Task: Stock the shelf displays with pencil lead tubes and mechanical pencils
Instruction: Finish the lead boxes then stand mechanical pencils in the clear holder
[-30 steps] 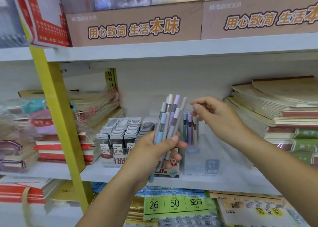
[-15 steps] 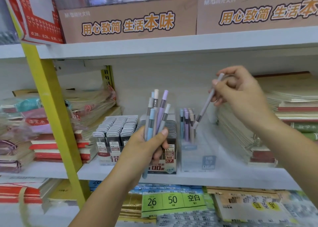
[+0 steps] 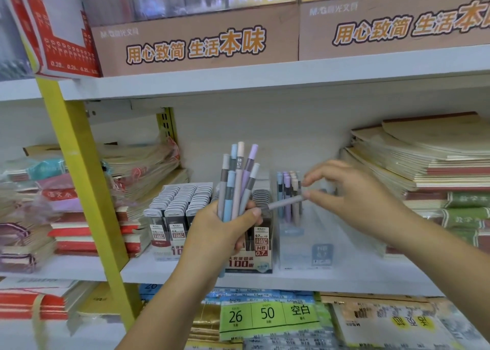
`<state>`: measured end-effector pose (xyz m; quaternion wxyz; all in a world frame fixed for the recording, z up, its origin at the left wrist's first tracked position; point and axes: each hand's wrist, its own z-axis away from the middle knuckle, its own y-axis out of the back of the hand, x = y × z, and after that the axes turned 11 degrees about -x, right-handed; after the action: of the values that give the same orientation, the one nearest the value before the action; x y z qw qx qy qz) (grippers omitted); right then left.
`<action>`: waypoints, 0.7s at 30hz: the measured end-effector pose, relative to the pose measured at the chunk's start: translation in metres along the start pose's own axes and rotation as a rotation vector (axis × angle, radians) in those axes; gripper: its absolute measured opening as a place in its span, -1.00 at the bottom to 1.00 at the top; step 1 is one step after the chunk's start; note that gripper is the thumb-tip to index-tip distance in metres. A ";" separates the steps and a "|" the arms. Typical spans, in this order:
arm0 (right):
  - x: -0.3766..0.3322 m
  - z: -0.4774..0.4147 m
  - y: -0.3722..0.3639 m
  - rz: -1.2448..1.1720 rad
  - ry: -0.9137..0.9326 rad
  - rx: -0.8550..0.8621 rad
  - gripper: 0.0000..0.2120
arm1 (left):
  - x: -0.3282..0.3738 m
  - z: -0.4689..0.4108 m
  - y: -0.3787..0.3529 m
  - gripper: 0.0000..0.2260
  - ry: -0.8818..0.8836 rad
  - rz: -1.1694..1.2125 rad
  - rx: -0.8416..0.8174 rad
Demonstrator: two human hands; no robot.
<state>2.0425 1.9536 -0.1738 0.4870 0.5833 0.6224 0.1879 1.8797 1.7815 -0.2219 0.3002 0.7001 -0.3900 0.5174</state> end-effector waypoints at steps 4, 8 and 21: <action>-0.022 -0.003 -0.010 0.234 0.262 -0.085 -0.75 | 0.002 -0.002 -0.005 -0.87 -0.032 -0.083 -0.044; -0.023 -0.008 -0.013 0.278 0.312 -0.092 -0.70 | 0.003 -0.005 -0.008 -0.91 -0.042 -0.058 -0.076; 0.036 -0.037 -0.015 -0.058 -0.002 0.139 -0.71 | -0.005 -0.003 0.001 -0.90 -0.057 0.027 -0.016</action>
<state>2.0093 1.9954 -0.1826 0.4511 0.5976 0.6501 0.1297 1.8767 1.7852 -0.2259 0.2875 0.7067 -0.4121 0.4981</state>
